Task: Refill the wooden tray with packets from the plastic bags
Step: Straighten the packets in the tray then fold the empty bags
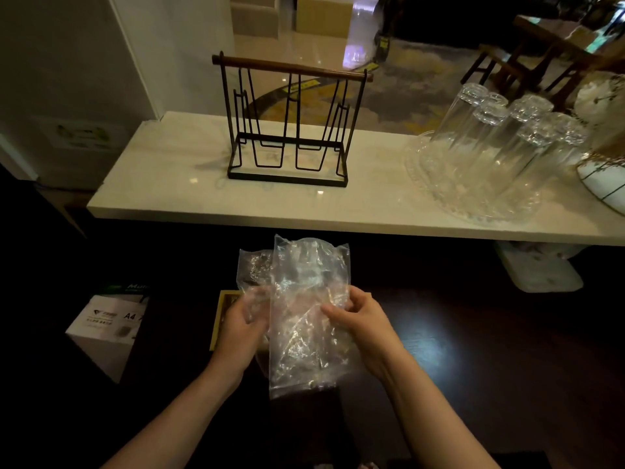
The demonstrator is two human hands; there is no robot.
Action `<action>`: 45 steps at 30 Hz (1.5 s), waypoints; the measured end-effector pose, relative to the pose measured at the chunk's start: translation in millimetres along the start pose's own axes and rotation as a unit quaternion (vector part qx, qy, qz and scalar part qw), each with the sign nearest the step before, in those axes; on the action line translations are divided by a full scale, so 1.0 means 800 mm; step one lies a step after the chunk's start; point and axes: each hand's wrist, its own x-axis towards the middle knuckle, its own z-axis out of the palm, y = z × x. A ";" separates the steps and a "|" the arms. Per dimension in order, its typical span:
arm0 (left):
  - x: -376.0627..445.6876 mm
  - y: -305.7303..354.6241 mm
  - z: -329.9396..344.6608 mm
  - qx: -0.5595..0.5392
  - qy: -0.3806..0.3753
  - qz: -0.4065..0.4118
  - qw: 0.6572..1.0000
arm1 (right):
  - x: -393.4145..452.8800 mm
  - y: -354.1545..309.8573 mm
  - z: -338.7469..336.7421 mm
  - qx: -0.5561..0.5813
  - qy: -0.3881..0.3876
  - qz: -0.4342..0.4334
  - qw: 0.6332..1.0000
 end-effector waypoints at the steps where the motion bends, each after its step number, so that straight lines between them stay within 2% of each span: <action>1: -0.002 0.002 -0.003 0.004 0.008 -0.001 1.000 | -0.001 -0.001 -0.005 0.004 0.012 -0.005 1.000; 3: -0.003 0.000 -0.009 -0.005 0.028 -0.016 0.999 | -0.004 -0.004 -0.017 0.000 0.027 -0.022 0.999; 5: -0.001 -0.005 -0.016 -0.004 0.052 -0.033 0.998 | -0.011 -0.015 -0.027 0.011 -0.003 -0.039 0.999; 7: 0.003 -0.010 -0.018 0.021 0.058 -0.026 0.998 | -0.025 -0.032 -0.030 0.094 -0.099 -0.045 0.990; 9: 0.003 -0.010 -0.014 0.028 0.036 -0.025 0.999 | -0.041 -0.053 -0.024 0.211 -0.201 -0.052 0.955; 11: 0.004 -0.013 -0.008 0.060 0.025 -0.014 0.998 | -0.043 -0.059 -0.012 0.258 -0.244 -0.052 0.933; 12: 0.003 -0.011 -0.003 0.069 0.020 -0.001 0.997 | -0.041 -0.058 -0.002 0.235 -0.236 -0.045 0.942; 14: -0.002 0.002 0.006 0.039 0.000 0.028 0.999 | -0.029 -0.044 0.014 0.135 -0.161 -0.035 0.977; 16: -0.008 0.018 0.015 -0.087 -0.056 0.001 0.995 | -0.015 -0.023 0.021 0.065 -0.073 -0.016 0.995; 18: -0.014 0.038 0.022 -0.168 -0.095 -0.006 0.981 | -0.010 -0.011 0.022 0.065 -0.040 0.016 0.997; 20: -0.017 0.041 0.025 -0.186 -0.116 -0.008 0.976 | -0.010 -0.009 0.019 0.089 -0.049 0.043 0.994; 23: -0.011 0.021 0.018 -0.051 -0.028 0.087 0.994 | -0.011 -0.012 0.018 0.122 -0.089 0.074 0.986; 25: -0.008 0.014 0.014 -0.022 0.034 0.099 0.994 | -0.012 -0.011 0.019 0.100 -0.091 0.051 0.989; 27: -0.004 0.013 0.007 -0.044 0.057 0.088 0.993 | -0.013 -0.011 0.019 0.036 -0.075 0.011 0.996; 29: -0.002 0.022 -0.001 -0.053 0.050 0.068 0.995 | -0.016 -0.012 0.017 -0.029 -0.057 -0.019 0.998; 32: 0.005 0.033 -0.010 -0.027 -0.013 0.000 1.000 | -0.018 -0.011 0.015 -0.079 -0.074 -0.057 0.992; 35: 0.012 0.043 -0.010 0.032 -0.028 0.010 0.999 | -0.016 -0.004 0.015 -0.117 -0.066 -0.076 0.988; 40: 0.014 0.044 -0.009 -0.029 0.008 0.047 0.998 | -0.017 0.004 0.011 -0.115 -0.058 -0.065 0.990; 45: 0.008 0.036 -0.004 0.021 -0.007 0.085 0.996 | -0.014 -0.005 0.008 -0.022 -0.097 -0.052 0.994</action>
